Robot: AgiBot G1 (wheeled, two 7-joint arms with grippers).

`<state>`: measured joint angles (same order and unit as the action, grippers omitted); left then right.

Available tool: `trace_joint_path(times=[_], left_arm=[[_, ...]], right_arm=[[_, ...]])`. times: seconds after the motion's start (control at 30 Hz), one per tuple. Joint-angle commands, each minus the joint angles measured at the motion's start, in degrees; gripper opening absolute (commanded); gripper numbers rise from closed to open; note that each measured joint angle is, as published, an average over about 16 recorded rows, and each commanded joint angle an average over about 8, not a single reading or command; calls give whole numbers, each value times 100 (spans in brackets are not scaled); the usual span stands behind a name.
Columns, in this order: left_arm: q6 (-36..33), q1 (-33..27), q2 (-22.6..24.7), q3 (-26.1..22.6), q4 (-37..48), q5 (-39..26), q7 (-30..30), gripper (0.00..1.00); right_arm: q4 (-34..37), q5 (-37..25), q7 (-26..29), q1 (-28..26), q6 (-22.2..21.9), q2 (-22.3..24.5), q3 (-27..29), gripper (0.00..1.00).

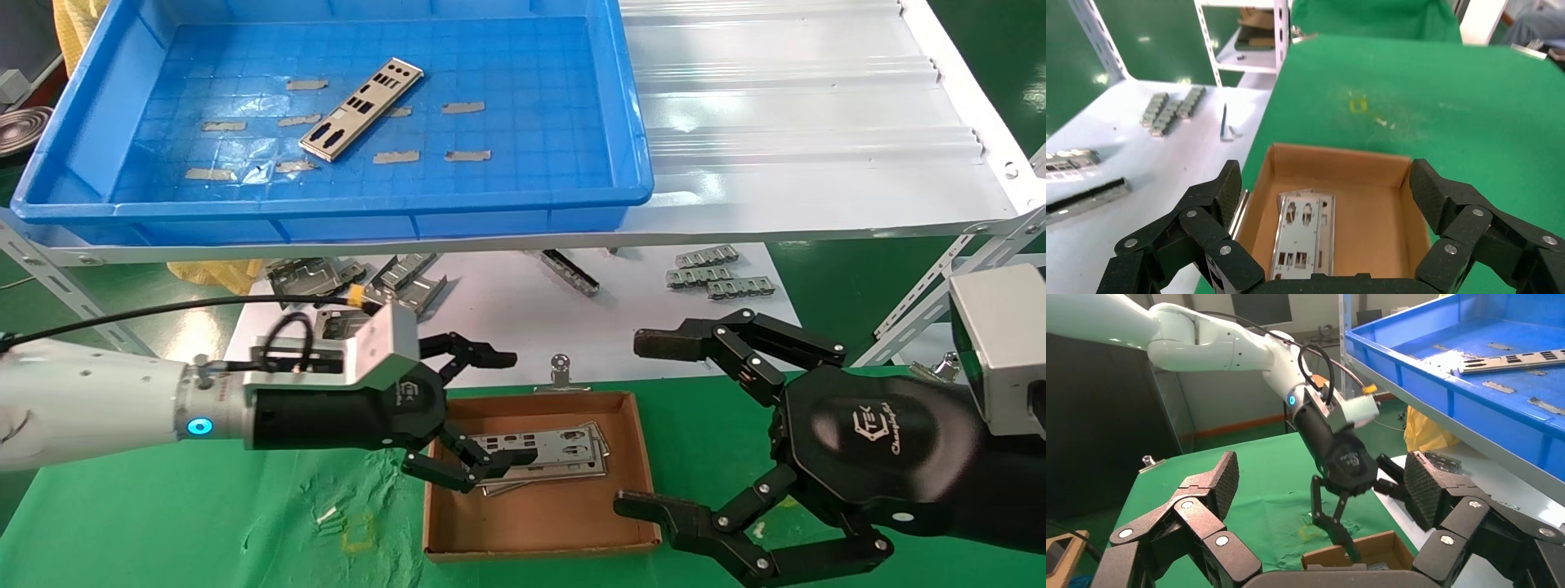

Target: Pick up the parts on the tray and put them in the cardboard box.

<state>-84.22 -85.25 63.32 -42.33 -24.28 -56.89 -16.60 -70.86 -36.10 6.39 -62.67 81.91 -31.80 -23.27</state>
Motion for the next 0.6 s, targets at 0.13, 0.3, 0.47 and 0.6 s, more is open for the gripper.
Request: trace_joint_path(times=[0.13, 0.3, 0.47, 0.6], left_arm=[[-16, 253, -302, 281, -527, 161, 292, 100], [-32, 505, -604, 561, -1052, 321, 584, 100], [-47, 755, -902, 839, -1571, 479, 872, 100], [-60, 956, -1142, 1062, -1990, 607, 1104, 100]], right_arm=[[0, 0, 0, 0, 0, 0, 0, 100], [0, 0, 0, 0, 0, 0, 0, 100], [0, 0, 0, 0, 0, 0, 0, 100], [0, 0, 0, 0, 0, 0, 0, 100]])
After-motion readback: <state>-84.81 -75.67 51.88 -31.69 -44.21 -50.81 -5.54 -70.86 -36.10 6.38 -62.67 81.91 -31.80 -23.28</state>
